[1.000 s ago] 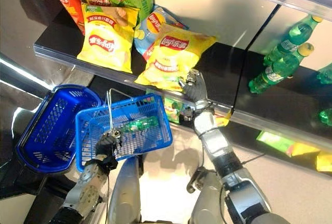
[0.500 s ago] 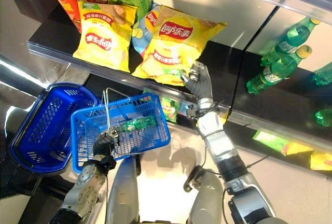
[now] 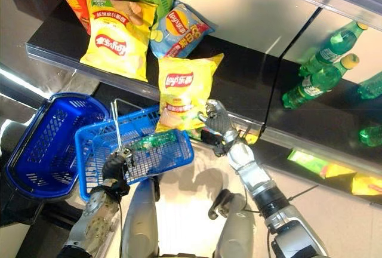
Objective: Pick up the snacks into the basket
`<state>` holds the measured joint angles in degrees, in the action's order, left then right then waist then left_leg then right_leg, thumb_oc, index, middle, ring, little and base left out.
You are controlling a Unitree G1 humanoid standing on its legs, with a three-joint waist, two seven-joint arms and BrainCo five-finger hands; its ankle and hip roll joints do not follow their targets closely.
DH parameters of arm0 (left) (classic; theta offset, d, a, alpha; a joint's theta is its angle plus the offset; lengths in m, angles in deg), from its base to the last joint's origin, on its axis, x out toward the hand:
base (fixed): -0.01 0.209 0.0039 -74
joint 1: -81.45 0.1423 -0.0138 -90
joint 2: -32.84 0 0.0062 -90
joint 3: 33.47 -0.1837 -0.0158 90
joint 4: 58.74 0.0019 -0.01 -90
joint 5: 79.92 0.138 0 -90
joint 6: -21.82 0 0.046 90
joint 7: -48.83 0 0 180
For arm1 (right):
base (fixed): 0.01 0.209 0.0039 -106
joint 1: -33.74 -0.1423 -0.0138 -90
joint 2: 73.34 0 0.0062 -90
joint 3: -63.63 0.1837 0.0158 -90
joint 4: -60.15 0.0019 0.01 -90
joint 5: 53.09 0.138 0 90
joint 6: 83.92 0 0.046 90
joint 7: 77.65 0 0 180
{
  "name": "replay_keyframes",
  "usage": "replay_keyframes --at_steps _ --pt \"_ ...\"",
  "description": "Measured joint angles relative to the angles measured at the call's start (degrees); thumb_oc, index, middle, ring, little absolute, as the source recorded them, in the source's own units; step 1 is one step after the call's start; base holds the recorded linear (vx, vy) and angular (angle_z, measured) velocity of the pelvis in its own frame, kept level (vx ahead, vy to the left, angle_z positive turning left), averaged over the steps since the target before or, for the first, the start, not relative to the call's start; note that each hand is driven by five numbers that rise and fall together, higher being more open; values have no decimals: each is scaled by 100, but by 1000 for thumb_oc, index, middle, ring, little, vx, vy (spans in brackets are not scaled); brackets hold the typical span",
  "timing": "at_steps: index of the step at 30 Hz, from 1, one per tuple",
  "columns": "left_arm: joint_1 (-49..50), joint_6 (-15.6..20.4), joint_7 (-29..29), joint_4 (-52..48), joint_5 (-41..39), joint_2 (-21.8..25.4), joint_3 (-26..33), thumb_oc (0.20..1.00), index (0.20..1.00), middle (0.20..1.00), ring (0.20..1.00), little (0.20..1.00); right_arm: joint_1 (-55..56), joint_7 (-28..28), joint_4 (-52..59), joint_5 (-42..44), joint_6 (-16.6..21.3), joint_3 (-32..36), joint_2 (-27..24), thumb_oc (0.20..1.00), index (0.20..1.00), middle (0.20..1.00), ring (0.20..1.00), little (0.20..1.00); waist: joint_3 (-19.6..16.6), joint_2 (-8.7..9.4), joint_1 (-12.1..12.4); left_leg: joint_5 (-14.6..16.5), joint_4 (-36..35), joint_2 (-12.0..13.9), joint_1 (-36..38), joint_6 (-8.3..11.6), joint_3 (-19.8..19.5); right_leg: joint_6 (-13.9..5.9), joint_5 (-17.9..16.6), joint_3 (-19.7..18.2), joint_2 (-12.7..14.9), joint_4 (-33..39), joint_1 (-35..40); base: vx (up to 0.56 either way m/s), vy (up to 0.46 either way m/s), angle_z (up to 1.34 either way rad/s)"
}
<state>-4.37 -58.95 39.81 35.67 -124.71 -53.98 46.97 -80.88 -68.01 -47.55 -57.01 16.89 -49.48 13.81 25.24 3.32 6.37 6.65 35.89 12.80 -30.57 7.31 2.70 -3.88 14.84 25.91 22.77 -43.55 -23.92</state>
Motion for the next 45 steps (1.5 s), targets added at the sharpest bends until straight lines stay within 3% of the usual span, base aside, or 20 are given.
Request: replay_keyframes --at_steps 4,10,21,37,45 --pt "24 18 1 -427 -218 5 -2 200 200 200 200 200 -33 -38 -150 -67 -4 -119 56 200 200 200 200 200 5 -4 94 -12 -32 -18 8 -8 9 -10 1 60 33 32 54 -10 -6 7" --pt "2 147 22 -787 -595 49 -20 200 200 200 200 200 -647 -140 -1080 -241 -98 -653 560 200 200 200 200 200 29 -31 140 -14 -104 -50 118 -10 17 -50 -17 102 42 126 191 -4 -3 2" --pt "-125 186 80 -788 -824 159 -253 200 200 200 200 200 -1705 -283 -2807 -865 -302 -1412 1289 200 200 200 200 200 72 -99 512 -37 -165 -151 211 12 -24 -105 1 192 120 175 358 0 -10 5" --pt "-258 188 248 -787 -837 237 -491 200 200 200 200 200 -1966 -731 -3100 -1469 -337 -2138 1512 200 200 200 200 200 73 -100 586 -26 -176 -206 190 -28 -69 -123 2 231 149 178 382 1 0 1" --pt "-270 184 460 -787 -837 263 -508 200 200 200 200 200 -2297 -919 -4020 -1698 -337 -2182 1641 200 200 200 200 200 73 -100 702 -20 -199 -228 199 -23 -124 -173 49 236 159 174 427 14 -9 3"
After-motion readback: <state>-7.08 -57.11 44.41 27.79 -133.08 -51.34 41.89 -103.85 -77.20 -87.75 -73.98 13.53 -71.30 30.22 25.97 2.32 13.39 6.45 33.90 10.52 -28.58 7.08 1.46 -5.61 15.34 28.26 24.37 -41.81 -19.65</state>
